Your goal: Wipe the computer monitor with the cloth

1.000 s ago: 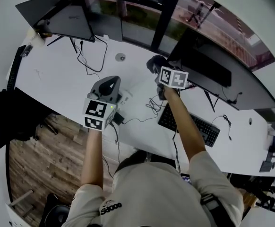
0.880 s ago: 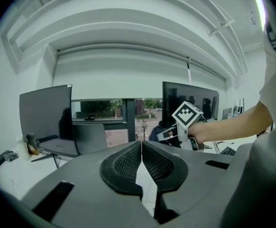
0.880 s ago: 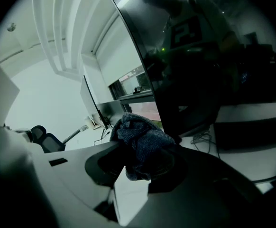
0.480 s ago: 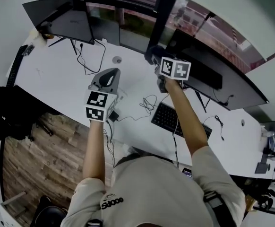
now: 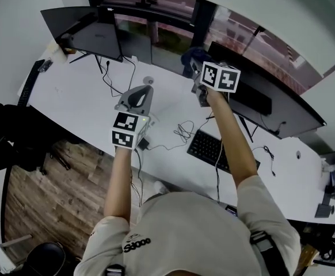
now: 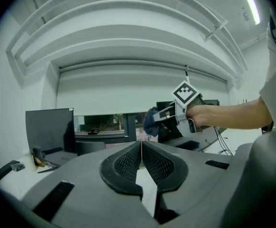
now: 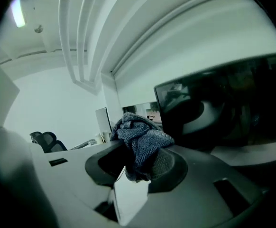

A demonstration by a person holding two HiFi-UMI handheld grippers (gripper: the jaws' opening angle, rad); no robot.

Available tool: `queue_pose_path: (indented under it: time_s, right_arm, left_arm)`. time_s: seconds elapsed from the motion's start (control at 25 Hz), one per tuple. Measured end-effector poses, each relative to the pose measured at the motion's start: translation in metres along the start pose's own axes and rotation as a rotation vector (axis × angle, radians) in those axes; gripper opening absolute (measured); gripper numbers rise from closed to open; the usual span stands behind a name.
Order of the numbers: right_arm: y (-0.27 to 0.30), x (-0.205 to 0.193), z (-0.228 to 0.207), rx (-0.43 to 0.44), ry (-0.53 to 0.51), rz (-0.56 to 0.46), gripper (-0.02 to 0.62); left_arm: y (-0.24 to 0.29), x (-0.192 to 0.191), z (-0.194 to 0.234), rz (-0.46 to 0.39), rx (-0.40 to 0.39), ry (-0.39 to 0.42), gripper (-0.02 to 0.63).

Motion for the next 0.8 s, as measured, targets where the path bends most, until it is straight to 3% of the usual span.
queue_pose_path:
  time_s: [0.48, 0.8]
  right_arm:
    - [-0.032, 0.054, 0.011, 0.04, -0.055, -0.133, 0.103]
    - [-0.118, 0.065, 0.011, 0.102, -0.143, -0.254, 0.104]
  left_arm:
    - [-0.01, 0.015, -0.024, -0.016, -0.004, 0.02, 0.018]
    - [-0.026, 0.032, -0.078, -0.049, 0.001, 0.013, 0.018]
Point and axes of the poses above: the fingertips, and each gripper's own axes: y forward along the fingers, z to its left, x out of its top, the point moved 8 cm from there along -y, backward along the fingers, and after that the axes turned 9 degrees about -x, right-handed, at the moved point
